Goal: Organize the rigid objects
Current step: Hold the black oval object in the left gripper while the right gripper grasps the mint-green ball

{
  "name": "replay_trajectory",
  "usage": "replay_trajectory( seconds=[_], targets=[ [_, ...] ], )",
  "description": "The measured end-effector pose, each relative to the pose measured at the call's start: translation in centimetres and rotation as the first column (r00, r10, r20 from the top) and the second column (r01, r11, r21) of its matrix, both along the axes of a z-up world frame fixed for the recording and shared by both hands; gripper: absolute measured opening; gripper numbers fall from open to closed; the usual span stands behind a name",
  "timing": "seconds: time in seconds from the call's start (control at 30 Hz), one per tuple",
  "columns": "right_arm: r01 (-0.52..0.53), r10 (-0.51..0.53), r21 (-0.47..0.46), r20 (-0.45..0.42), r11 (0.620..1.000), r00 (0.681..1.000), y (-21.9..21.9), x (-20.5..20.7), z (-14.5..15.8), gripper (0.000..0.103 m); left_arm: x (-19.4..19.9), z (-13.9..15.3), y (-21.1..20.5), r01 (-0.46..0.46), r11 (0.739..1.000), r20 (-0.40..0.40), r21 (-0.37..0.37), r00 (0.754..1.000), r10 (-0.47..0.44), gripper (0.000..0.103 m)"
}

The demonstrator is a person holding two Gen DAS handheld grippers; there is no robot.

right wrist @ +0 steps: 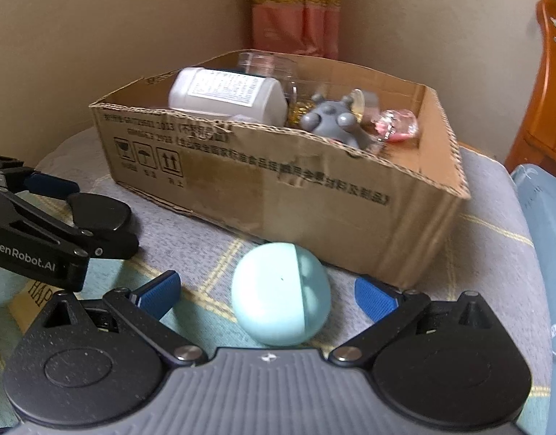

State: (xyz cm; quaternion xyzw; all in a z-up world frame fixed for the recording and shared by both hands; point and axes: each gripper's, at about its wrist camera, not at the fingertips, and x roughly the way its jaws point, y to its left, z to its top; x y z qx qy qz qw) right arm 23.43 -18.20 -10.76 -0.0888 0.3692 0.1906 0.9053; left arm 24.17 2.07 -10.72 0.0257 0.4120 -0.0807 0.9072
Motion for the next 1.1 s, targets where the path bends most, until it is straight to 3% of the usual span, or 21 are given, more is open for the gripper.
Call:
replay_trajectory(
  seconds=[0.13,0.37,0.57,0.8,1.1],
  targets=[
    [-0.029,0.029,-0.003,0.000,1.000,1.000,0.2,-0.1,0.1,0.103,0.0,0.0,0.1,0.007,1.000,0.000,-0.001,1.000,-0.007,0.099],
    [-0.069,0.070,-0.016,0.023,0.997,0.997,0.3,-1.0,0.7,0.080,-0.1,0.0,0.2,0.024,1.000,0.005,0.000,1.000,-0.024,0.099],
    [-0.035,0.037,-0.042,0.048,0.998,0.998,-0.2,-1.3,1.0,0.058,-0.4,0.1,0.3,0.052,0.999,0.014,0.003,0.999,-0.052,0.094],
    [-0.045,0.047,-0.057,0.033,0.997,0.998,-0.8,-2.1,1.3,0.058,-0.8,0.3,0.3,0.110,0.994,0.010,0.009,0.994,-0.110,0.090],
    [-0.056,0.060,-0.082,0.038,0.995,0.997,-0.4,-1.9,1.3,0.059,-0.5,0.1,-0.1,0.053,0.999,0.015,0.005,0.999,-0.053,0.093]
  ],
)
